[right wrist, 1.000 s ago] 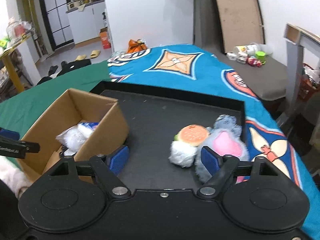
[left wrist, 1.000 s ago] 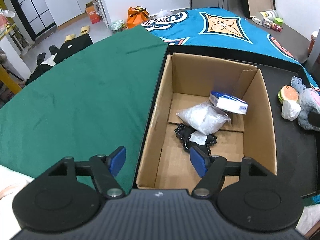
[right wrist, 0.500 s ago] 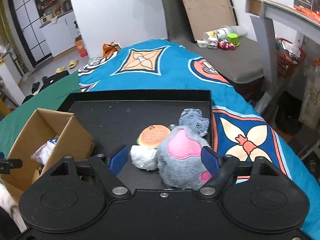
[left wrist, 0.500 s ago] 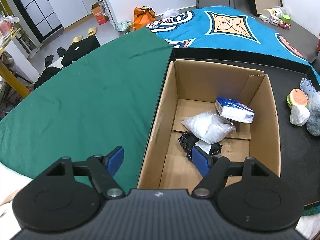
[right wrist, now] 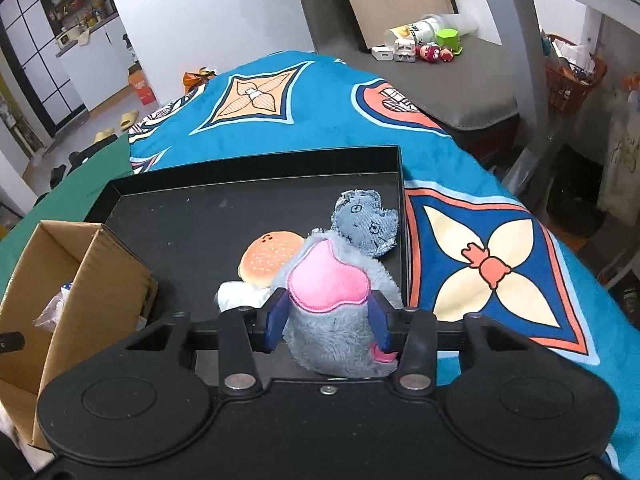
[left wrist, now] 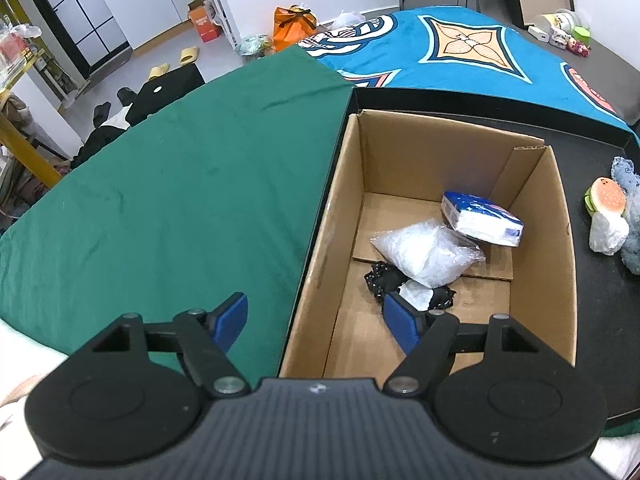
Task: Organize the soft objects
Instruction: 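Move the right tool to the grey plush toy and close on it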
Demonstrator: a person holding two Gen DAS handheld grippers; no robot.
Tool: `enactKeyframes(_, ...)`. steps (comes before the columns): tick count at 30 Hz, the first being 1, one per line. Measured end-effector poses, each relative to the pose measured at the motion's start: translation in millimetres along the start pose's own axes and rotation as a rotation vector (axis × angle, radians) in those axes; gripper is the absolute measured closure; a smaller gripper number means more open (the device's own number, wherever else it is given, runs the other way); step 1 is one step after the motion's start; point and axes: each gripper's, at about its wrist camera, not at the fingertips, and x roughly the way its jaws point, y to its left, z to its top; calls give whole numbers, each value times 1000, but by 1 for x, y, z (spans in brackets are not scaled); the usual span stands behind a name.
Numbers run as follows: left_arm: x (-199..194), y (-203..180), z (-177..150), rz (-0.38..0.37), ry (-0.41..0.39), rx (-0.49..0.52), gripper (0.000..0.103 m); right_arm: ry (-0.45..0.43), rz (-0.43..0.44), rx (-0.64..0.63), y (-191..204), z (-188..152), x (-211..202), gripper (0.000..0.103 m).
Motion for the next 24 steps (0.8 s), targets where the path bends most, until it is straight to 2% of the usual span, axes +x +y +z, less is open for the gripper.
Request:
enactKeyframes(2,1,0,0,-4,2,-2,29,5,8,13,-3,-1,-1,63)
enactKeyframes(8,0,1,-5,-15,-1,-1,29,28,55,33,-3,-7,-9,78)
enactKeyframes(12,-2,3,-6,-20,-4,-5,29,47,113,49,0,-10,-13,101)
enactKeyframes(15,-4,4,-7,-21,-8,-3,29,56,114,40,4,-11,-14,100)
enactKeyframes(17,-4,5,-8,-20,-9,-2,29,43,91,34,5,-10,-15,94)
enactKeyframes(18,-4,5,-8,-19,-9,-4,29,40,85,37,4,-9,-16,86)
enactKeyframes(19,-4,6,-8,-19,-9,-7,29,39,82,44,3,-8,-15,66)
enactKeyframes(21,-3,6,-8,-20,-7,-9,29,23,66,50,1,-7,-16,39)
enactKeyframes(22,-2,6,-8,-19,-5,-10,29,11,55,40,1,-6,-16,31)
enactKeyframes(24,-1,5,-9,-21,-1,-10,29,10,39,16,2,-4,-11,27)
